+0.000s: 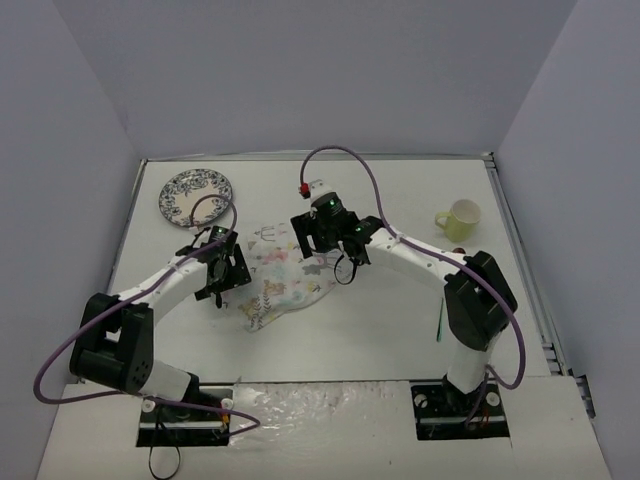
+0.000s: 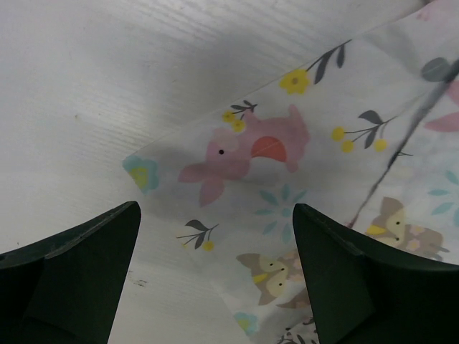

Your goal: Set the dinner table for one person

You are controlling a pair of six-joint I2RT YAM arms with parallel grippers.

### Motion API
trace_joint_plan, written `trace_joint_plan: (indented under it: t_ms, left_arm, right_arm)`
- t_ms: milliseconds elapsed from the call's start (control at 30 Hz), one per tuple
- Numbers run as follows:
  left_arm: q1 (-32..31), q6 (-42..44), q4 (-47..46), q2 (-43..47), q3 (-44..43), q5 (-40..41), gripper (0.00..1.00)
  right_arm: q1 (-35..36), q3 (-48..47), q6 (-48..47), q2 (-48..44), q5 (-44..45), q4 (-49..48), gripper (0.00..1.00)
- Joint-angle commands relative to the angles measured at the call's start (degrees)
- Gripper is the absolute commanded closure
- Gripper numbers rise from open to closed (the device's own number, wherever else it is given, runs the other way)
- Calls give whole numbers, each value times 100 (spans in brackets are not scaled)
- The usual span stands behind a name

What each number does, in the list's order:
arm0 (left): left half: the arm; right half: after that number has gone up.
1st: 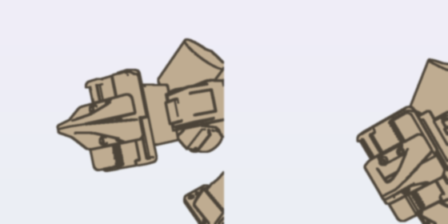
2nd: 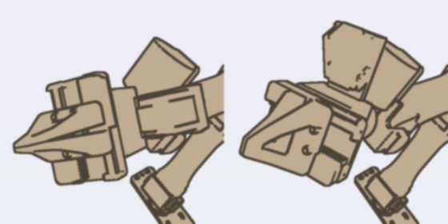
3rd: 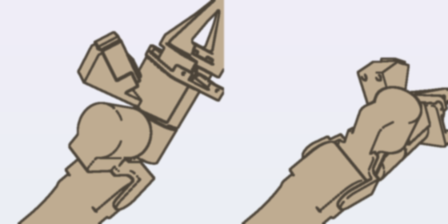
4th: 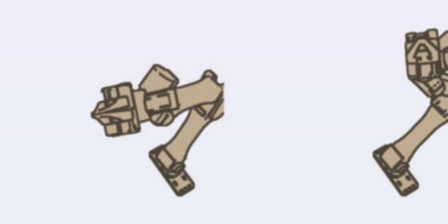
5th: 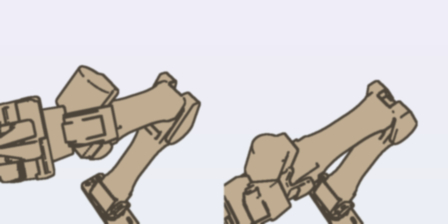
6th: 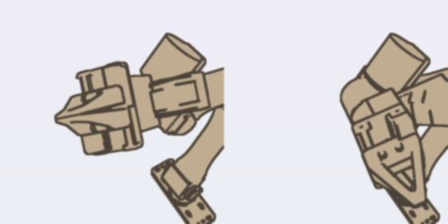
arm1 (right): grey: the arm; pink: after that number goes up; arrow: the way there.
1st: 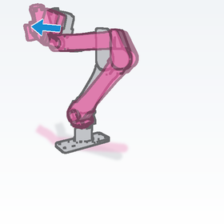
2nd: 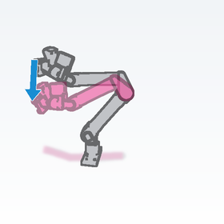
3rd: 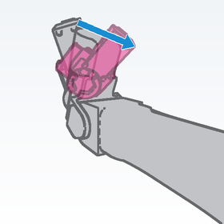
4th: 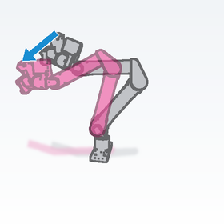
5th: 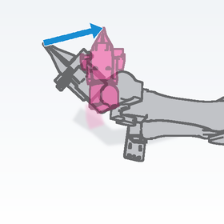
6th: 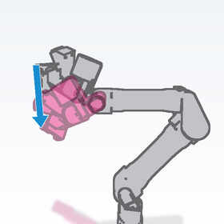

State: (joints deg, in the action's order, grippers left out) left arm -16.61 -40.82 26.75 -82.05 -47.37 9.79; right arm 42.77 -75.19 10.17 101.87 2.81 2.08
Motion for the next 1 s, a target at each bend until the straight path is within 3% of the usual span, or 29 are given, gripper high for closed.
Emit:
trace_joint_plan:
  t_ms: [0, 433, 567, 900, 967]
  left_arm:
    - [200, -379, -439, 253, 179, 271, 19]
    - [311, -513, -784, -174, 478, 483, 20]
    - [325, -541, -911, -418, 501, 392, 29]
    - [313, -483, -938, -473, 544, 50, 96]
    - [295, -483, -895, -412, 575, -66, 100]
  right_arm:
    - [322, -651, -500, 330, 372, -475, 26]
    - [566, -1245, -800, 1133, 338, -969, 29]
    - [566, -1412, -832, 1372, 336, -1082, 28]
    - [592, -1898, -731, 1882, 301, -1441, 28]
    - [592, -1966, -658, 1949, 374, -1466, 28]
